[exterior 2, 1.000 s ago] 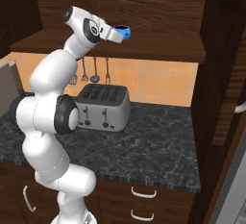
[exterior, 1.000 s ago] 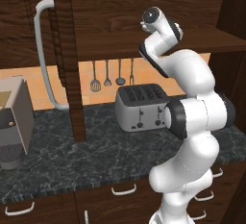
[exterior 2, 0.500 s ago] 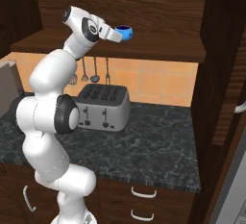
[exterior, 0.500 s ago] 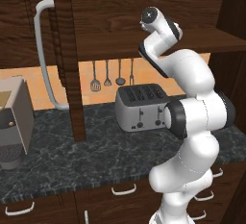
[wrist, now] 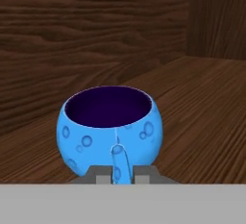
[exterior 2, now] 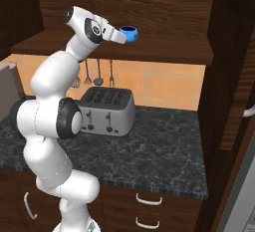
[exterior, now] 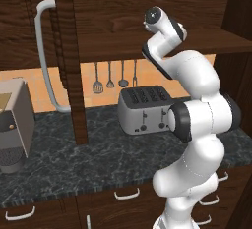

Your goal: Gather all objects into one cabinet and sort the glasses and bowls to opposite sides.

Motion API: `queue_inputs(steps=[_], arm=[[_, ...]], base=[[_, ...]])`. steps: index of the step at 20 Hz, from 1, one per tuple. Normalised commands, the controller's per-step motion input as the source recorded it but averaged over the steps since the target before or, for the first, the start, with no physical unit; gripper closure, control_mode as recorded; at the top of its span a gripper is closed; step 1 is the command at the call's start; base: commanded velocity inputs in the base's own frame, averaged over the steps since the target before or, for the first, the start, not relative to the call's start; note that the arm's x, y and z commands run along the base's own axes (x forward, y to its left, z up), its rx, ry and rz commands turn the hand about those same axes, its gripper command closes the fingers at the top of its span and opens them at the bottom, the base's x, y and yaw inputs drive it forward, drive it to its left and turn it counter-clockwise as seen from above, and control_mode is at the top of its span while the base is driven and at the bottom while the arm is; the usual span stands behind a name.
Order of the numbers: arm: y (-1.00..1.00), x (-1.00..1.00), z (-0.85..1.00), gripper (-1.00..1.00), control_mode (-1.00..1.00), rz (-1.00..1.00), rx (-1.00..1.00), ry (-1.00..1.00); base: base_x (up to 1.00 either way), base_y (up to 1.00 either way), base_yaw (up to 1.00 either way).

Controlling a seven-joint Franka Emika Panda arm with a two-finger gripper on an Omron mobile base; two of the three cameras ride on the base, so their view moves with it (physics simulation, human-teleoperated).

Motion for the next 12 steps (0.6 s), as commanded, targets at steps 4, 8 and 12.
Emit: queue_inputs(steps=[4, 8, 12], arm=[[-0.05, -0.28, 0.07, 1.0, -1.0, 0.0, 0.0, 0.0], [-0.15, -0.65, 0.32, 1.0, -1.0, -0.01, 0.0, -0.01], [-0.09, -0.9, 0.28, 1.0, -1.0, 0.0, 0.0, -0.07]], base=[[0.0, 0.0, 0.0], [0.0, 0.0, 0.0], [0.0, 0.0, 0.0]])
